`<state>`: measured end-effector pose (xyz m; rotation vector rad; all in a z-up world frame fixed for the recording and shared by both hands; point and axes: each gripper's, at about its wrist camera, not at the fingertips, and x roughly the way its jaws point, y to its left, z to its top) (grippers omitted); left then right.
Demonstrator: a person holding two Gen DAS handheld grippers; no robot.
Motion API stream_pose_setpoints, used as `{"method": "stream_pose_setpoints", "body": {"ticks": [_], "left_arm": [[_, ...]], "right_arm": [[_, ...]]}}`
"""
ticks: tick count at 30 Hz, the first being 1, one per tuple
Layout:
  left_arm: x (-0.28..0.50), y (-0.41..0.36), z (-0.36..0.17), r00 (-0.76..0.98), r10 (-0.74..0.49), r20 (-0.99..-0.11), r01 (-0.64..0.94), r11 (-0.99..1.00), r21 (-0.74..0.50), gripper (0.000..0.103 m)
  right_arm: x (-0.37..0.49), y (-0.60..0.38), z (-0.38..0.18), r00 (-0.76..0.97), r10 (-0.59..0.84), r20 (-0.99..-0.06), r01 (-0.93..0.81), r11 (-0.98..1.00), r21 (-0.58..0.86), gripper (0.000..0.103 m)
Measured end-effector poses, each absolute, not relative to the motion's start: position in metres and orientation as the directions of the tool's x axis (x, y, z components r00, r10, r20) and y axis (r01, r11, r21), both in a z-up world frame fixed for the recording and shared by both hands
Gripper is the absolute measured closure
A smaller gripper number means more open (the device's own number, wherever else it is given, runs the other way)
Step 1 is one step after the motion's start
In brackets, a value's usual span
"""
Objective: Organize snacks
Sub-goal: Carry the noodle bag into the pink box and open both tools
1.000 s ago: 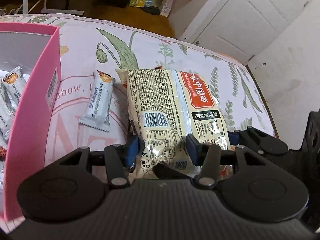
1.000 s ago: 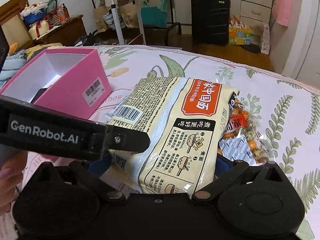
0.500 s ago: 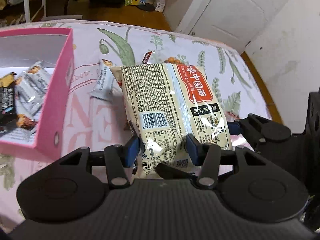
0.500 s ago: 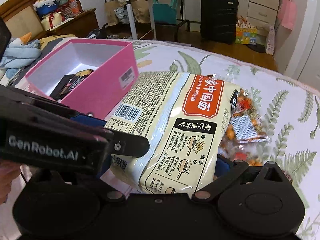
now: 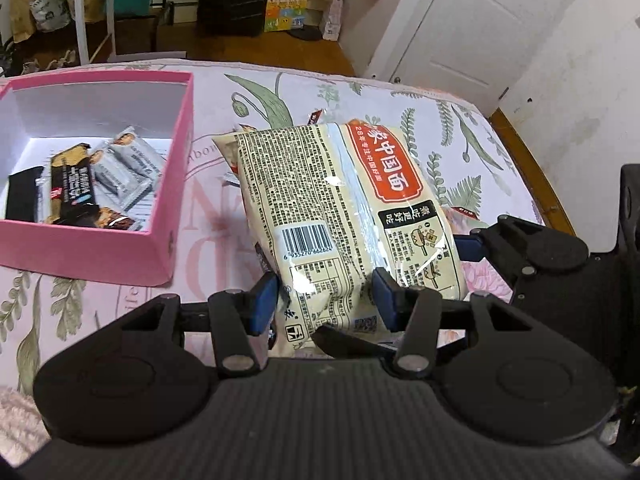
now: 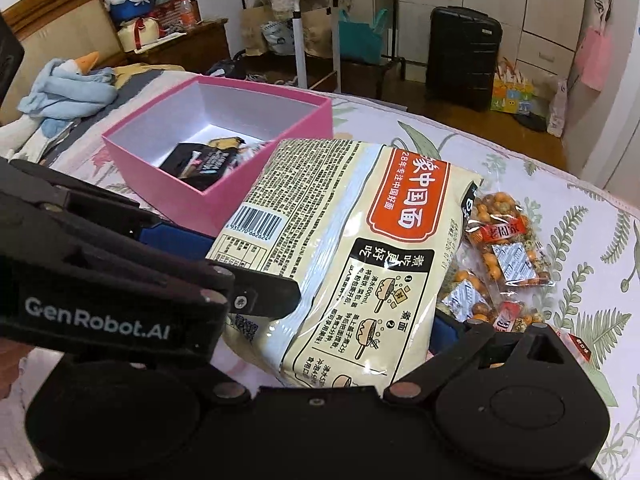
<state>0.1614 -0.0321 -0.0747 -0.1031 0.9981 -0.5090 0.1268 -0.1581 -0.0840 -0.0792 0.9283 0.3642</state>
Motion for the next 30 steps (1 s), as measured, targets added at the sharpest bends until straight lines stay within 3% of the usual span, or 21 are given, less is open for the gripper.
{"method": "stream_pose_setpoints", "body": {"ticks": [17,24,30], "left_arm": [[0.15,0.048,-0.027,0.58,-0.425,-0.695,0.284,0.905,-0.316,0.054],[0.193,0.091,-0.022,0.617,-0.383,-0.687,0.217,0.923,-0.319,0.054],[0.254,0.129,-0.054,0.611,-0.363,-0.704,0.115,0.92,-0.374,0.053]], "right_arm": [[0.15,-0.082,-0.029,0.594,0.319,-0.738,-0.496,0.868,-0.023,0.002],[0.2,-0.048,-0.027,0.574,0.368,-0.732,-0.54,0.842,0.0,0.003],[0.264,-0.022,-0.058,0.499,0.403,-0.768,-0.561,0.825,0.069,0.003]]}}
